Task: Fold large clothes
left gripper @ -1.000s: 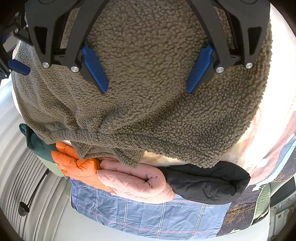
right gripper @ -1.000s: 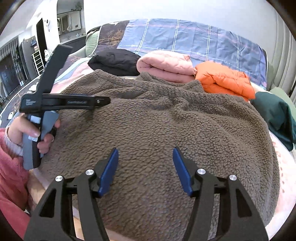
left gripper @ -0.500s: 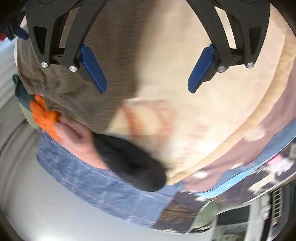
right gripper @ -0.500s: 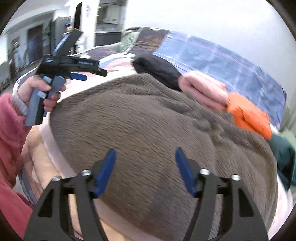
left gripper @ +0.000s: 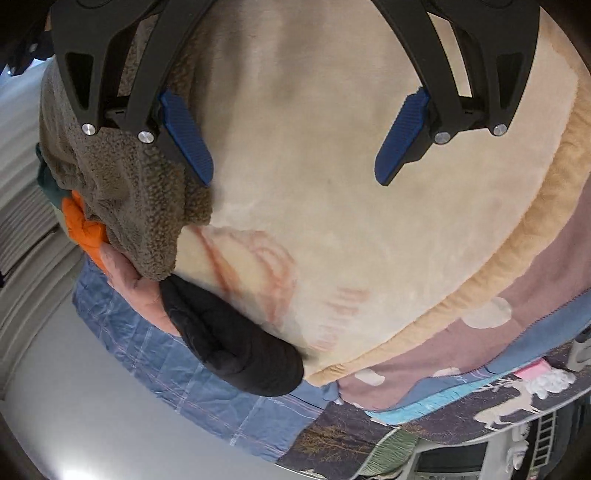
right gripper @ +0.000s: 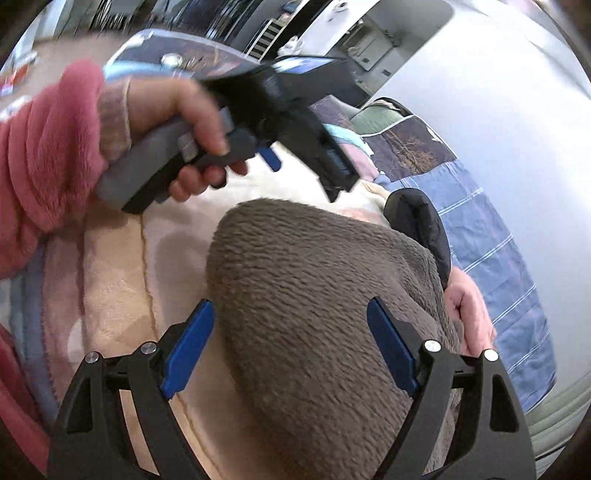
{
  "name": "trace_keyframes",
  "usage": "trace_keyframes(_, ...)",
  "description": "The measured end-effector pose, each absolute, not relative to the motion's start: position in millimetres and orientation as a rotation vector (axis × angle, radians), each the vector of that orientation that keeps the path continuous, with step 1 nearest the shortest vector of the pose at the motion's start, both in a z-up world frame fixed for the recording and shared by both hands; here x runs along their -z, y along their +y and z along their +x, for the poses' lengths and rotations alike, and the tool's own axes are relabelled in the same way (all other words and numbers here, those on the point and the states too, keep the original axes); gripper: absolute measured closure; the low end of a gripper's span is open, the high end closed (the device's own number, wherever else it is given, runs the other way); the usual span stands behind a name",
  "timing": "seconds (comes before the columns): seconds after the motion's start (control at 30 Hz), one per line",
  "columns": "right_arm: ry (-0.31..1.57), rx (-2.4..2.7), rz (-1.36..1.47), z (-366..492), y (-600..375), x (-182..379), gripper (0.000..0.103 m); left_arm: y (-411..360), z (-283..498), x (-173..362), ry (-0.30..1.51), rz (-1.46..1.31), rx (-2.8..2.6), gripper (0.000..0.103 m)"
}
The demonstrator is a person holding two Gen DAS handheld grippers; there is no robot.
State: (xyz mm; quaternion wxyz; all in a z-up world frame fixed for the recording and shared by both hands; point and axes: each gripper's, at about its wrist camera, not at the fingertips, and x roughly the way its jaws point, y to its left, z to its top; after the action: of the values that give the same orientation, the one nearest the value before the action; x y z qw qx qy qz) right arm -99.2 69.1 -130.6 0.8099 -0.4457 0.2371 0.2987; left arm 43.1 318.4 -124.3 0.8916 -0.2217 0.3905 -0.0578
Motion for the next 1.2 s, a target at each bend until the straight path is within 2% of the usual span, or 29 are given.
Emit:
trace_keyframes(0.2,0.518,-0.579,-1.013,-87.1,75.4,148.9,0.018,302.1,60.6,109.0,0.811,-0.442,0.308,0.012)
trace_keyframes(0.33,0.535,-0.562,-0.998,-79.1,77.7,151.4,0.018,277.5,87.6,100.8,0.843,-0.397,0.504,0.008)
trace_keyframes(0.5,0.532,-0.54,-1.007,-76.3,84.3,159.2,0.018,246.6,137.8,135.8,1.034,-0.398,0.672,0.009)
trace_keyframes(0.7,0.501,-0.545,-0.981,-69.5,80.5,168.3,0.019,222.7,156.7,157.9,1.062,-0.341,0.878,0.011)
trace_keyframes(0.77,0.503,-0.55,-0.943,-64.5,76.9,166.8,0.031,226.2,158.5,160.9,1.05,-0.382,0.895,0.018)
trace_keyframes(0.87,0.494,-0.571,-0.903,-65.0,73.2,158.9,0.046,233.2,151.9,162.9,0.999,-0.494,0.934,0.048)
trace_keyframes(0.9,0.494,-0.578,-0.884,-64.7,70.3,155.0,0.049,234.4,149.4,162.0,0.98,-0.515,0.937,0.054)
trace_keyframes(0.97,0.497,-0.59,-0.812,-61.5,60.4,143.0,0.057,233.6,145.2,153.9,0.946,-0.507,0.927,0.062)
trace_keyframes(1.2,0.421,-0.568,-0.572,-62.8,20.0,82.2,0.06,213.6,137.0,76.1,0.797,-0.466,0.964,0.066)
